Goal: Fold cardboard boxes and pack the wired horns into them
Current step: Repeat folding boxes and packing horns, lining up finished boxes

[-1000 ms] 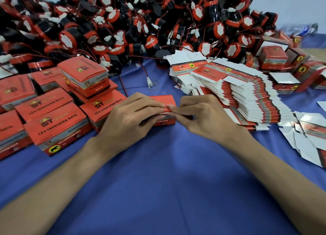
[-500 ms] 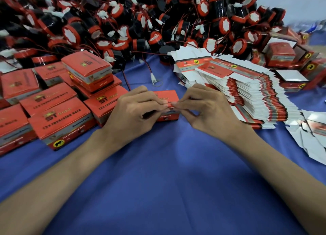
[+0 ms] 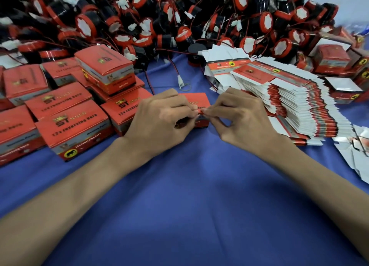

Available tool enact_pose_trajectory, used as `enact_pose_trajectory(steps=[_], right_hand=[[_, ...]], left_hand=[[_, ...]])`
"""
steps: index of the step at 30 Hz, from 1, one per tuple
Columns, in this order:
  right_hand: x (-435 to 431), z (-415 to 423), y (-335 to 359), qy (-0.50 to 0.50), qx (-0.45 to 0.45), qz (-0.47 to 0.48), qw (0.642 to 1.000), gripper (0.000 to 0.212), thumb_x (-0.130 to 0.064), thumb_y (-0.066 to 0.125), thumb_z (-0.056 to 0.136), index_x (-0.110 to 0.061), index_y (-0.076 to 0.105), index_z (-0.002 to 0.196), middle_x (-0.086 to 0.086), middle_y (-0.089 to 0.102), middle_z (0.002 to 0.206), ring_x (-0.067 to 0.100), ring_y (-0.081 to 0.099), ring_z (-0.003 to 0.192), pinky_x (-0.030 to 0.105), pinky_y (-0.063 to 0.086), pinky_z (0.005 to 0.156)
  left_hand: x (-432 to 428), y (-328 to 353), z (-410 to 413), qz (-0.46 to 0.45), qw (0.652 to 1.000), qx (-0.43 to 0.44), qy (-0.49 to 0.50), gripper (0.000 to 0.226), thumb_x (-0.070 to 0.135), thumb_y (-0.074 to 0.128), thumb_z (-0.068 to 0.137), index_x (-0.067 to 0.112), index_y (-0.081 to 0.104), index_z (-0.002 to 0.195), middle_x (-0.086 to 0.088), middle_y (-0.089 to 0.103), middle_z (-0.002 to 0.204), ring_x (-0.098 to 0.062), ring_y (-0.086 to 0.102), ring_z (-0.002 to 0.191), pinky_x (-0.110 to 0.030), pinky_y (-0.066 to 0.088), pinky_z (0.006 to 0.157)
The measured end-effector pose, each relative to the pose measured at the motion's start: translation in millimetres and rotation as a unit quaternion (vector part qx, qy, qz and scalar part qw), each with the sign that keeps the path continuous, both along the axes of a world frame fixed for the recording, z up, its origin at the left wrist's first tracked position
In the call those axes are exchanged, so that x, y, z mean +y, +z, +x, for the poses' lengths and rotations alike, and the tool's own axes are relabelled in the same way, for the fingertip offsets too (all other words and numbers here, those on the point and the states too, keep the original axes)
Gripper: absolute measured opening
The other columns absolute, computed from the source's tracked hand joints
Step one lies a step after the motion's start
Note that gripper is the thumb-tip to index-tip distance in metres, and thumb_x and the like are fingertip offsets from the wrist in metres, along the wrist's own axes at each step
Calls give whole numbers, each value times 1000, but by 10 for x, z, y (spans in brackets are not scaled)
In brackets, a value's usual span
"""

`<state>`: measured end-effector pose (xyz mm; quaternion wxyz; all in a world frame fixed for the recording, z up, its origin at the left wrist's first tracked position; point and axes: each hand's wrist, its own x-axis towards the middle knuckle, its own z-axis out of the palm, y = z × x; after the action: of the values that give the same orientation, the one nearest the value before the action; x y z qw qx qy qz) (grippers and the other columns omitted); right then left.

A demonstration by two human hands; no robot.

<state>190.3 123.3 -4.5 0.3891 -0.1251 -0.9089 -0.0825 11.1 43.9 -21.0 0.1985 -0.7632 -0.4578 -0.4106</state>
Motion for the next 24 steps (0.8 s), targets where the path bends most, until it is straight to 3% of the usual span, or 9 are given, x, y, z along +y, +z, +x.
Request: enact_pose_trajectory(steps=[10, 15, 17, 20, 24], right_hand=[[17, 14, -69, 4, 9, -30, 999, 6, -2, 69, 83, -2, 74, 79, 10, 66, 73, 31, 56, 63, 40, 50, 55], [26, 31, -15, -15, -1, -4, 1000, 16, -12, 62, 89, -5, 75, 81, 8, 68, 78, 30, 62, 70, 39, 52, 56], [80, 98, 67, -70, 39, 15, 997, 18, -16, 60, 91, -5, 74, 85, 9, 70, 86, 30, 65, 77, 39, 53, 62], [207, 259, 182, -224, 70, 29, 972, 24, -21, 59, 90, -5, 70, 104, 14, 66, 110, 35, 60, 99, 44, 49, 81], [324, 404, 142, -431, -111, -136, 885, 59, -43, 51, 91, -15, 39, 142, 19, 28, 152, 36, 26, 139, 53, 25, 109]], left_hand=[[-35, -33, -26, -34, 999, 27, 14, 13, 7, 68, 86, 2, 73, 98, -9, 71, 101, -32, 65, 87, -44, 53, 73], [-30, -73, -26, -62, 992, 97, 55, 36, 21, 64, 91, 7, 65, 123, -11, 63, 128, -29, 61, 116, -43, 48, 99], [-15, -67, -24, -64, 989, 117, 61, 36, 23, 66, 90, 11, 66, 123, -10, 64, 126, -28, 63, 115, -41, 49, 96], [-9, -50, -57, -44, 988, 118, 85, 31, 25, 71, 87, 12, 71, 115, -8, 69, 116, -30, 66, 95, -40, 50, 80], [-12, -36, -89, -31, 982, 128, 132, 31, 25, 75, 83, 11, 72, 111, -7, 71, 109, -30, 66, 85, -39, 50, 71]])
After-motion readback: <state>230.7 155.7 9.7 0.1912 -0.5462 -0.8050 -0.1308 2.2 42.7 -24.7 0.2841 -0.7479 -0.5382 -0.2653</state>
